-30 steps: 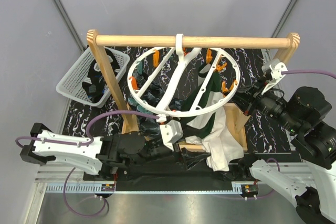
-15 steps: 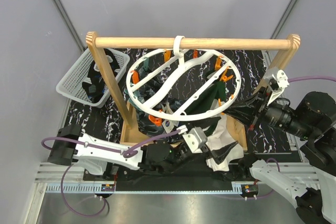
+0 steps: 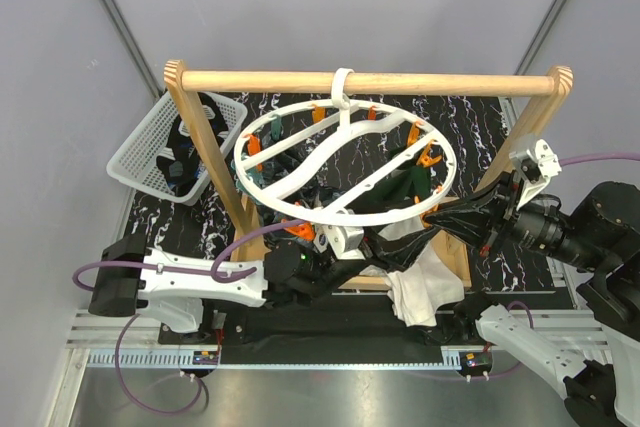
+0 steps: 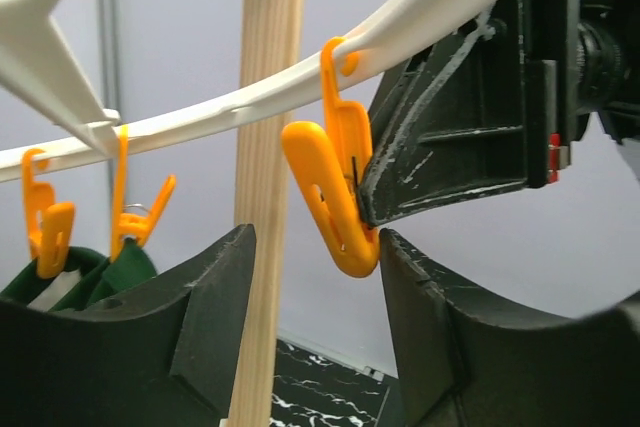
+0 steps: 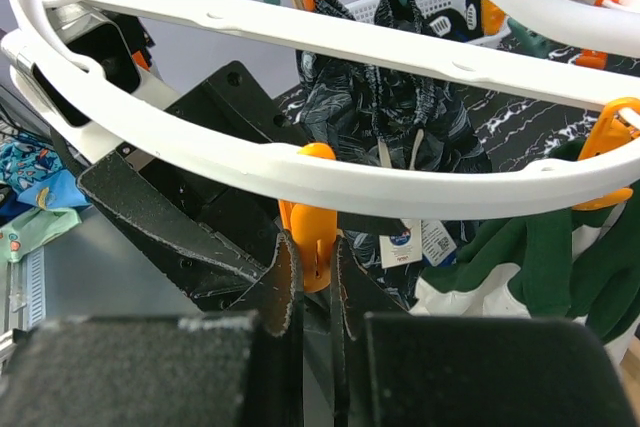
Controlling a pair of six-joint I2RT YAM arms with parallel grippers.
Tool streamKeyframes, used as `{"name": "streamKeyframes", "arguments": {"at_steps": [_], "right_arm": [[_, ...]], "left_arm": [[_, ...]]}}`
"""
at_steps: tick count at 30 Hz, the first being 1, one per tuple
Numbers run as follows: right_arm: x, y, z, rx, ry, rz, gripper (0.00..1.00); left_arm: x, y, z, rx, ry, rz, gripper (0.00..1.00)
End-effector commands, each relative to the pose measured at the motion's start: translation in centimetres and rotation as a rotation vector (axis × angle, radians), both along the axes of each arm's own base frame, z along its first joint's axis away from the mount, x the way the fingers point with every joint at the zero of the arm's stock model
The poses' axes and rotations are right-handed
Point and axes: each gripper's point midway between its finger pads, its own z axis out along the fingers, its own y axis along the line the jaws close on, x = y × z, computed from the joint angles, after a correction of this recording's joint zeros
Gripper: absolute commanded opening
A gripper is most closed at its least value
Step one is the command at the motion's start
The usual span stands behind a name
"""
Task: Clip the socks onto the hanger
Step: Open the clamp at the hanger.
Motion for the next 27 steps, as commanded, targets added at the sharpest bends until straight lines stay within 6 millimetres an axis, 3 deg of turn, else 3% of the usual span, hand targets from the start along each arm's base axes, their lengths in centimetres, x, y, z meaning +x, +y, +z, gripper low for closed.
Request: {"name": "streamKeyframes", "arguments": {"at_steps": [1,12,19,20,21,23,24,25,27], "right_arm": [[-0.8,0.0,-0.1,0.007,0.016,0.025,0.0],[-0.4,0.2,-0.9,0.007,0.034,0.016,0.0],[-0.8,0.3,-0.7,0.027,0.042,0.032,0.0],[-0.8,0.3,-0.7,0.026,0.044,0.03,0.0],[-0.7,0.3,-0.8,0.028,0.053,0.022,0.0],[-0.5,0.1,-1.0,0.027,0.069,0.006,0.0],[-0.1,-0.1,-1.0,0.031,0.079,-0.027,0.02],[0.1,-0.4,-1.2,0.032,0.089,-0.054,0.13],[1.2,-1.3,-1.4,0.041,0.107,-0.151,0.25]], "left_arm": [[-1.0,2.5,3.8,-0.156,-0.012,-0.083,0.54],[-2.0,2.8,4.9,-0.214,-0.022,-0.157,0.44],[-1.5,1.9,5.3,-0.203,-0.006,-0.145,0.22],[-1.3,1.8,5.2,-0.197,0.0,-0.135,0.17],[-1.0,1.8,5.4,-0.194,0.01,-0.122,0.04],[-0.2,2.0,5.4,-0.205,0.028,-0.082,0.0],[0.2,2.1,5.4,-0.205,0.038,-0.06,0.0],[0.4,2.0,5.5,-0.199,0.046,-0.048,0.0],[1.2,1.2,5.1,-0.139,0.055,0.004,0.0]]}}
